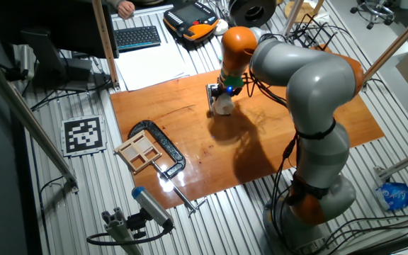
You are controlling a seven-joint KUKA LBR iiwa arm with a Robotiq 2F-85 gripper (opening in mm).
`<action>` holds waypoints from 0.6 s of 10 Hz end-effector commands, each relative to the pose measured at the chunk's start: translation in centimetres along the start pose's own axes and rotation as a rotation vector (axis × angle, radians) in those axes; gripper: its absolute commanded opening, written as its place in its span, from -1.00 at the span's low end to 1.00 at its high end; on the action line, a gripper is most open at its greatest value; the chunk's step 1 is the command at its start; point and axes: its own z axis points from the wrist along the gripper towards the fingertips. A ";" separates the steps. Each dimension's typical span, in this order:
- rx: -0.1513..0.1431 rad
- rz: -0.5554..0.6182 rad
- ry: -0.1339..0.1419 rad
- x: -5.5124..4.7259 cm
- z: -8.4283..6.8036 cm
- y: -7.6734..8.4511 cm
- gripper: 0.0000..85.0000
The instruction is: Take the roll of paper down from the shelf
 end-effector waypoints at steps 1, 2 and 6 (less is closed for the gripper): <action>0.006 -0.010 0.001 0.4 0.0 0.0 -0.60; 0.010 -0.015 -0.001 1.0 0.2 0.0 -0.60; 0.004 -0.015 0.008 3.1 0.8 0.0 -0.60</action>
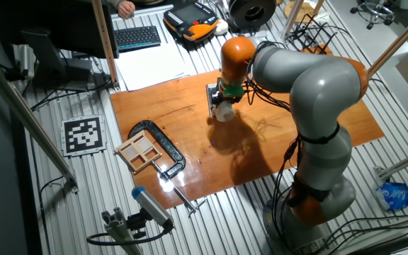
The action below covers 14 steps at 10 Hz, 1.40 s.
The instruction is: Take the roll of paper down from the shelf
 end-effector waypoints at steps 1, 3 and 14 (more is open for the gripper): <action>0.000 -0.002 0.003 0.2 0.0 0.0 -0.60; 0.014 -0.017 0.003 0.7 0.1 -0.1 -0.60; -0.010 -0.062 0.034 2.6 -0.3 -0.1 -0.20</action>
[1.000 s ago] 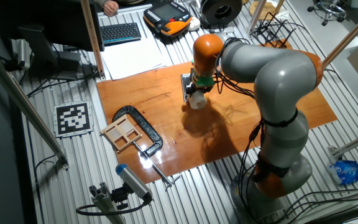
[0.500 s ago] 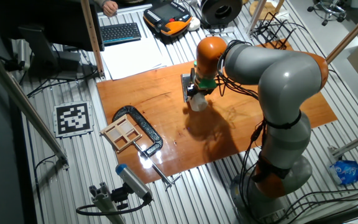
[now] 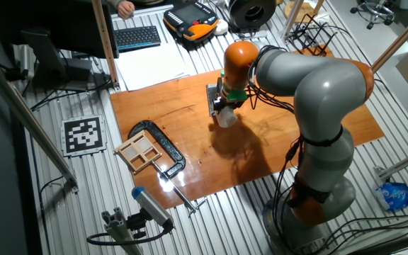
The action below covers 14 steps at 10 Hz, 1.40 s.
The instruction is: Take the roll of paper down from the shelf
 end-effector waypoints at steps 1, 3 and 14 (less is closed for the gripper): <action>0.002 -0.012 -0.001 0.0 0.1 0.0 0.20; 0.005 -0.010 -0.003 0.0 0.0 0.0 0.20; 0.024 -0.027 -0.035 0.0 0.0 0.0 -0.20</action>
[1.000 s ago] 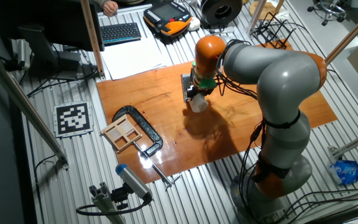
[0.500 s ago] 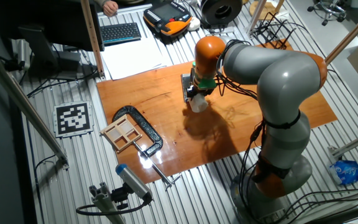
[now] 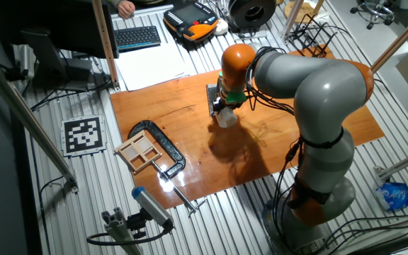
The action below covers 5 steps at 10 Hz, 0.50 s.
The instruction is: Take the roll of paper down from the shelf
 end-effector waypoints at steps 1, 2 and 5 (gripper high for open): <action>0.001 0.008 0.006 0.0 0.0 0.0 -0.20; -0.004 0.020 -0.007 1.7 0.2 0.4 -0.20; -0.011 0.021 -0.005 3.6 0.1 0.8 0.20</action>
